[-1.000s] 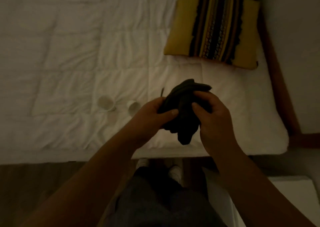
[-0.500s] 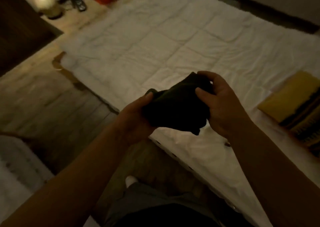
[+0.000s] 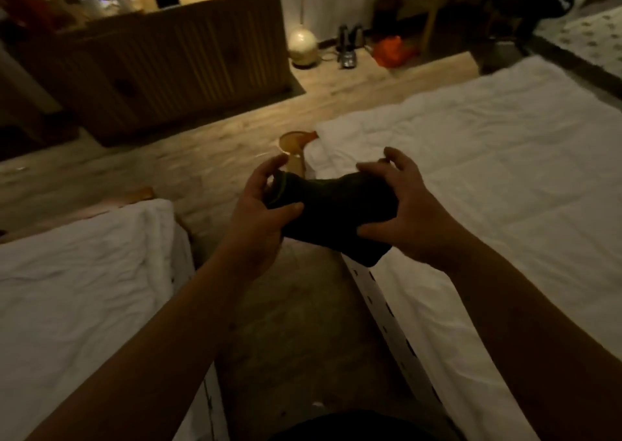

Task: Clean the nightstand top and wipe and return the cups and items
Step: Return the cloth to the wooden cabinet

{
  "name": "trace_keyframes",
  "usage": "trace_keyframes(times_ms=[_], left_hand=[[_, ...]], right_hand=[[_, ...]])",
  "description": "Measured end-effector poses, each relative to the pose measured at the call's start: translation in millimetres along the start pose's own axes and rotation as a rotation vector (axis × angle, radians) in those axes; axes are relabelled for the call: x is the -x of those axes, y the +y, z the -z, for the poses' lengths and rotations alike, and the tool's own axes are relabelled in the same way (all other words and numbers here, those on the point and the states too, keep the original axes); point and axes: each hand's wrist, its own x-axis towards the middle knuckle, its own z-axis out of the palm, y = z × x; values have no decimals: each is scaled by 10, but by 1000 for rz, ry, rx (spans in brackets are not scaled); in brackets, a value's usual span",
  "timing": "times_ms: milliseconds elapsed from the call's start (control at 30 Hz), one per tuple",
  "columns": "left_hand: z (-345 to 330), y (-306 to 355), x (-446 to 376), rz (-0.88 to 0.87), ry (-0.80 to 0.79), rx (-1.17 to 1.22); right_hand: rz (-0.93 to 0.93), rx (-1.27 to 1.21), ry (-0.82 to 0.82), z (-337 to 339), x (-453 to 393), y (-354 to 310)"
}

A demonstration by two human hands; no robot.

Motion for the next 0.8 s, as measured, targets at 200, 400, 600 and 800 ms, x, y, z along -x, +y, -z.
trace_keyframes(times_ms=[200, 400, 600, 800], left_hand=[[585, 309, -661, -56, 26, -694], [998, 386, -1624, -45, 32, -1182], [1414, 785, -2553, 61, 45, -742], [1871, 1045, -3471, 204, 157, -40]], right_hand=[[246, 469, -45, -193, -1174, -104], [386, 668, -322, -145, -2533, 61], [114, 103, -549, -77, -3991, -51], [-242, -484, -626, -172, -5334, -2]])
